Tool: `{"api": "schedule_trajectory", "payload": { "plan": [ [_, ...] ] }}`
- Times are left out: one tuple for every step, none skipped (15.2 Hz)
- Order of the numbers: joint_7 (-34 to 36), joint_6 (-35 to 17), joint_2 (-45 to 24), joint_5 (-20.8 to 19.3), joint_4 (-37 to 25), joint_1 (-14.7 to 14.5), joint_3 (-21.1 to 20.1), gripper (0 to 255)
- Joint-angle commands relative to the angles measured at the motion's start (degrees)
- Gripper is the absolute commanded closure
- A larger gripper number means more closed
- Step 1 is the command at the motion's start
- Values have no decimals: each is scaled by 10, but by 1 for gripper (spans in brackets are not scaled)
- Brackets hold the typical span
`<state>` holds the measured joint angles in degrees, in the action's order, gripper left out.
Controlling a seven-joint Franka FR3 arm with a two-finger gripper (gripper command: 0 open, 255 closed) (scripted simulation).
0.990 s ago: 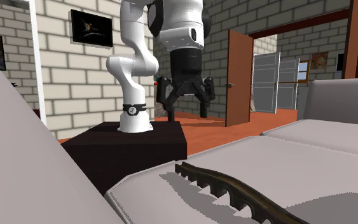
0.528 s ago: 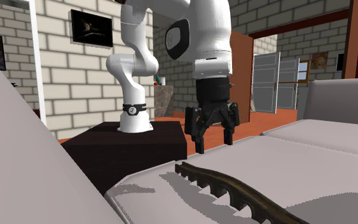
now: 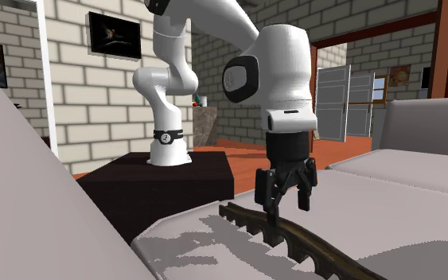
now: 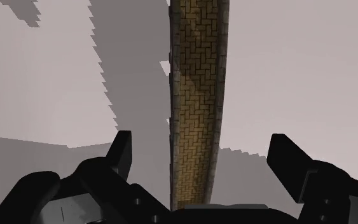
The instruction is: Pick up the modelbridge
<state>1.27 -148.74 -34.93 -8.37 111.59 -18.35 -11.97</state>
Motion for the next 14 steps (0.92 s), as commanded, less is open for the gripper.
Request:
{"api": "schedule_trajectory", "payload": {
  "plan": [
    [2, -10, -14, -3, -5, -3, 3, 0],
    [2, -15, -21, -5, -7, -4, 5, 0],
    [4, -22, -31, -7, -10, -6, 7, 0],
    [4, -22, -31, -7, -9, -6, 7, 0],
    [4, -22, -31, -7, -10, -6, 7, 0],
    [4, -22, -32, -7, -10, -7, 8, 255],
    [5, -22, -33, -7, -11, -7, 8, 255],
    [5, -23, -33, -7, -10, -7, 8, 255],
    [4, -23, -33, -7, -10, -7, 8, 255],
    [4, -23, -33, -7, -10, -7, 8, 255],
    [4, -23, -33, -7, -10, -7, 8, 255],
    [4, -23, -33, -7, -11, -7, 8, 255],
    [4, -23, -33, -7, -10, -7, 8, 255],
    [5, -23, -33, -7, -10, -7, 8, 255]
  ]
}}
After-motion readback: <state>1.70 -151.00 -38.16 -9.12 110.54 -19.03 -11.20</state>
